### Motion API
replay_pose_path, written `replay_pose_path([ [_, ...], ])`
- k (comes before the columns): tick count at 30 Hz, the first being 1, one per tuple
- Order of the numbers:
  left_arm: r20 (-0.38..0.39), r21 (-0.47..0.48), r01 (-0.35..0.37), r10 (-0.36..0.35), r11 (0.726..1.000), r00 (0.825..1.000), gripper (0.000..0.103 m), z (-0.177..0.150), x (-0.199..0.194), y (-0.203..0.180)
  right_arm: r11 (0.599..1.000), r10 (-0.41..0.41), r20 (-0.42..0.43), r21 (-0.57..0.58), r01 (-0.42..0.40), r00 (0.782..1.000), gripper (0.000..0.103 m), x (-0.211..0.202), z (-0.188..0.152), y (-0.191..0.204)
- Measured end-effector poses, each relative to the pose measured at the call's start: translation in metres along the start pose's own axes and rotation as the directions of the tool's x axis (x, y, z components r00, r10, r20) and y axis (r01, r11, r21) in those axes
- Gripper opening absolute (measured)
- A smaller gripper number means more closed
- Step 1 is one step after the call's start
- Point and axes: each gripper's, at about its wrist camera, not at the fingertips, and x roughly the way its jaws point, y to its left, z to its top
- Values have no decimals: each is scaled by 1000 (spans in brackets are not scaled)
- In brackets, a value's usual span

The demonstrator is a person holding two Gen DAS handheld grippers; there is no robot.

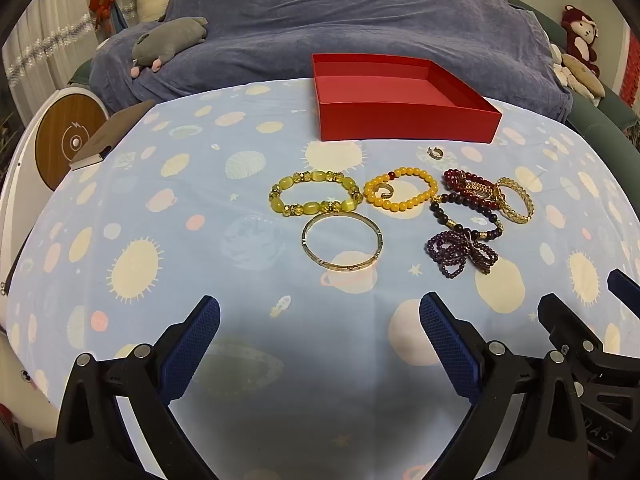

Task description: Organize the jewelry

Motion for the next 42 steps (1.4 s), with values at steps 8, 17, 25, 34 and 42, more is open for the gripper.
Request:
replay_pose_path([
  [8, -1, 0, 1, -1, 1000, 1000, 95, 0, 0, 0, 1000, 0, 0, 1, 0, 1000, 96, 0, 1, 0],
  [17, -1, 1, 1, -1, 1000, 1000, 95, 0, 0, 0, 1000, 2, -1, 1, -2, 1000, 96, 1, 1, 0],
  [25, 0, 1, 1, -1, 1000, 1000, 95, 0, 0, 0, 1000, 5, -2, 2, -5, 1000, 96, 1, 0, 0],
  [34, -2, 3, 2, -2, 1000, 1000, 95, 0, 0, 0, 1000, 7, -2, 2, -7, 1000, 96, 1, 1, 1],
  [42, -3, 3, 1, -1, 1000, 1000, 95, 0, 0, 0, 1000, 9, -2, 4, -9, 1000, 96, 1, 0, 1],
])
